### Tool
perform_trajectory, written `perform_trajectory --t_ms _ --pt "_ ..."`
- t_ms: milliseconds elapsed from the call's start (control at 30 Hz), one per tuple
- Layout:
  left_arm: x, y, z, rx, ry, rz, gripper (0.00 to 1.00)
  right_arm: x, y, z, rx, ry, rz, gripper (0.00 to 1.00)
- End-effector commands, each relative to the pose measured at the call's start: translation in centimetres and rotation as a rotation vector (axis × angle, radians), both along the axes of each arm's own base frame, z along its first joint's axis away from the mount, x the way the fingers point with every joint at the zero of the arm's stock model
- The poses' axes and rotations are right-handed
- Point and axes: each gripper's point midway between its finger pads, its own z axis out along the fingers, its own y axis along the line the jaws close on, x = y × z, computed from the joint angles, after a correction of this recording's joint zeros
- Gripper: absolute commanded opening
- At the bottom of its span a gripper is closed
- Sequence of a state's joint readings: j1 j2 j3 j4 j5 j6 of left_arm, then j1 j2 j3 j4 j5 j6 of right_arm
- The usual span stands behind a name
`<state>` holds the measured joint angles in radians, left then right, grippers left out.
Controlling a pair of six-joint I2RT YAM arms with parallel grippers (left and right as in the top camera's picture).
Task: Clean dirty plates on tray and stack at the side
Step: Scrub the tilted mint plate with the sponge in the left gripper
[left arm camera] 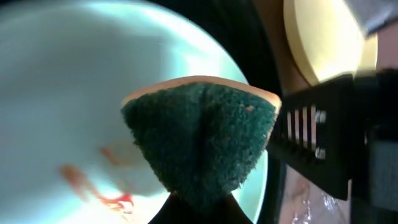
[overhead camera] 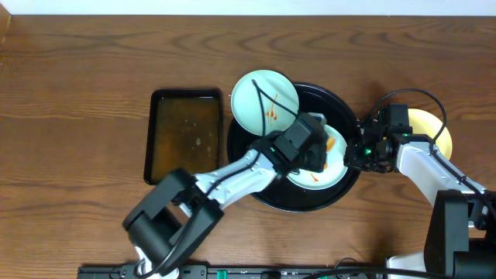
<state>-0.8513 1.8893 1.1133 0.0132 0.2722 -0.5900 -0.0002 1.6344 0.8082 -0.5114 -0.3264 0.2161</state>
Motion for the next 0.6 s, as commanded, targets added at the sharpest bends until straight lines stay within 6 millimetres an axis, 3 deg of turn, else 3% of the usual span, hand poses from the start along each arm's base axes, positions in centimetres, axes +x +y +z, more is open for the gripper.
perform_trajectory --t_ms 0,133,300,400,567 --pt "-1.5 -1.6 -0.9 -0.035 0.088 -0.005 0.07 -0.3 0.5 -0.2 0.011 0.006 0.026 0.01" --pt "-2.2 -0.8 -3.2 0.027 0.138 0.002 0.07 -0.3 0.5 -0.2 0.012 0.009 0.027 0.01" --pt "0.0 4.5 -5.6 0.234 0.101 0.127 0.08 -0.4 0.5 -0.3 0.012 0.012 0.026 0.01" --pt "2.1 7.1 -5.9 0.297 0.062 0.177 0.07 -0.4 0.5 -0.3 0.012 0.013 0.027 0.01" --pt "4.6 8.3 -5.2 0.251 0.055 0.233 0.07 -0.5 0.5 -0.3 0.012 0.017 0.026 0.01"
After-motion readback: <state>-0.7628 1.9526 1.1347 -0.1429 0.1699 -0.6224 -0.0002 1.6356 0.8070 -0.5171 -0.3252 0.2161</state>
